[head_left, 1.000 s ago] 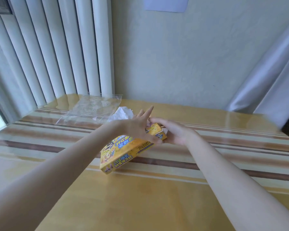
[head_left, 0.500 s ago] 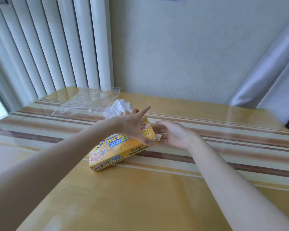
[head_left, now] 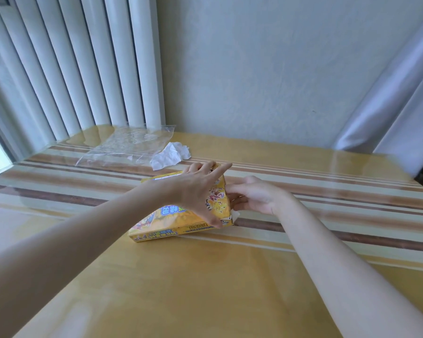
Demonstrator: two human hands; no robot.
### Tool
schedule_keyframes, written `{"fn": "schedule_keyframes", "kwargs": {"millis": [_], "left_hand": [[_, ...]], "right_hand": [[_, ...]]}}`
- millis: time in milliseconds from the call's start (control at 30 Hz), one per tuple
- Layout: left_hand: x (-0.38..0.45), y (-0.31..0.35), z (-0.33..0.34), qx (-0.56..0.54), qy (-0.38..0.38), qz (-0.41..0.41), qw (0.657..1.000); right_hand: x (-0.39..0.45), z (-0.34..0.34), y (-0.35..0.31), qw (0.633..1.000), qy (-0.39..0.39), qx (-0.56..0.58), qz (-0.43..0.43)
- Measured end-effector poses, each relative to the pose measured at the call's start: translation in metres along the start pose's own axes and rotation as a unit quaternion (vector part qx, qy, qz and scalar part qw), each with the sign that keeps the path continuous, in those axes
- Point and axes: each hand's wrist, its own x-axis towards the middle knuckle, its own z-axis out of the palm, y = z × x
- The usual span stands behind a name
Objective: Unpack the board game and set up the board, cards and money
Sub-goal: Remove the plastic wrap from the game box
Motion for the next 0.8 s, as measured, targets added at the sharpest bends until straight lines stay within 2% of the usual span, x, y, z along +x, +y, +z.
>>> {"fn": "schedule_keyframes", "kwargs": {"millis": [200,367,400,433,467,500,533,567,600,700,733,800], "left_hand": [[-0.011,-0.004,-0.004,0.010,0.022,0.019,1.000],[-0.015,-0.011,-0.010,-0.057,0.047,0.011,0.997],[-0.015,-0.012,-0.010,-0.058,0.046,0.006,0.997],[-0.015,-0.011,-0.010,-0.052,0.045,0.000,0.998],[-0.014,-0.010,-0.008,-0.046,0.045,-0.007,0.998],[-0.013,-0.009,-0.007,-0.041,0.046,-0.013,0.998],[-0.013,-0.008,-0.006,-0.036,0.048,-0.018,0.998],[-0.013,-0.008,-0.006,-0.030,0.048,-0.022,0.998],[-0.012,-0.008,-0.005,-0.023,0.046,-0.024,0.998],[-0.012,-0.007,-0.002,0.018,0.035,-0.022,0.999],[-0.012,-0.006,0.000,0.031,0.031,-0.022,0.999],[-0.011,-0.004,0.002,0.051,0.025,-0.021,0.998]], "right_hand": [[-0.006,-0.003,0.000,0.998,-0.019,0.063,-0.012],[-0.008,-0.001,-0.001,0.988,0.029,0.149,-0.006],[-0.004,0.002,-0.002,0.992,0.068,0.104,-0.007],[-0.001,0.005,-0.004,0.992,0.125,-0.008,-0.014],[0.001,0.007,-0.008,0.966,0.186,-0.179,-0.034],[0.002,0.010,-0.012,0.913,0.216,-0.337,-0.076],[0.002,0.014,-0.016,0.864,0.214,-0.436,-0.133],[0.001,0.019,-0.020,0.844,0.193,-0.471,-0.170],[0.000,0.021,-0.022,0.850,0.174,-0.464,-0.178],[-0.008,0.021,-0.026,0.951,0.110,-0.274,-0.087],[-0.009,0.020,-0.025,0.972,0.081,-0.216,-0.055],[-0.010,0.019,-0.021,0.986,0.060,-0.156,-0.025]]}}
